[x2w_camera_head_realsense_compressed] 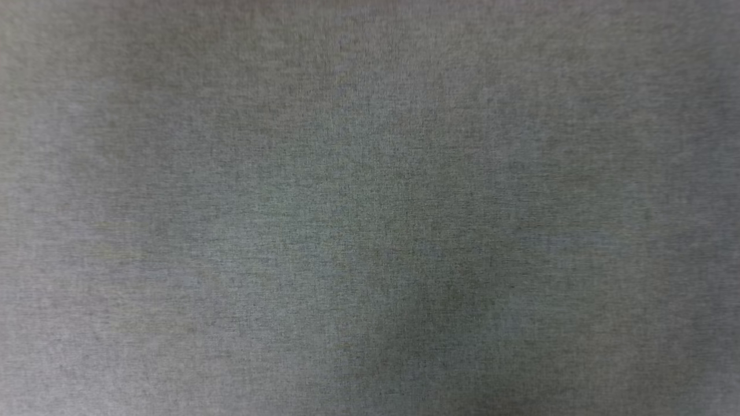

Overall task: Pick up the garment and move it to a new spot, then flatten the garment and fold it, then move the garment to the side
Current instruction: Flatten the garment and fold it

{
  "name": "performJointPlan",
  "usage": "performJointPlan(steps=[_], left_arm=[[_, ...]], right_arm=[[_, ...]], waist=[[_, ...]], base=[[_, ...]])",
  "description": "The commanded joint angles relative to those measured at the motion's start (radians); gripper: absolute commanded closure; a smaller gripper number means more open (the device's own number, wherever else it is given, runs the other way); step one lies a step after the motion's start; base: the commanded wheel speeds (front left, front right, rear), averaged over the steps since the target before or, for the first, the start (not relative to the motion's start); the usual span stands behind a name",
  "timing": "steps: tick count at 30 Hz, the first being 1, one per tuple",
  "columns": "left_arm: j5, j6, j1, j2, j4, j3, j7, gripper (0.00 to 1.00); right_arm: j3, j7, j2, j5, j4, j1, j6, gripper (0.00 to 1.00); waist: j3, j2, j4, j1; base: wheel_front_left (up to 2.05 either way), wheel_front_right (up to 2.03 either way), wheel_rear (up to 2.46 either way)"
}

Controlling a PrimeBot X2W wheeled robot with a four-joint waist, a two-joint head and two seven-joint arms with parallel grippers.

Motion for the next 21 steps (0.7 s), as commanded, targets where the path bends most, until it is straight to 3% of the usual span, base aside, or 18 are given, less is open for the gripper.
performJointPlan(steps=[1,11,21], left_arm=[[-0.007,-0.005,0.0,-0.006,0.008,0.001,-0.007,1.0],[-0.103,-0.028,0.153,-0.04,0.086,0.018,-0.019,1.0],[-0.239,-0.032,0.564,-0.027,0.007,-0.052,-0.011,1.0]], right_arm=[[0.008,-0.009,0.007,0.007,0.013,-0.014,-0.001,1.0],[0.108,-0.054,0.024,0.067,0.14,0.089,-0.001,1.0],[0.239,-0.111,0.016,0.213,0.148,0.421,-0.001,1.0]], waist=[[0.025,0.0,0.002,-0.0002],[-0.02,0.0,0.005,-0.0002],[-0.22,0.0,0.005,-0.0002]], base=[[0.0,0.0,0.0],[0.0,0.0,0.0],[0.0,0.0,0.0]])
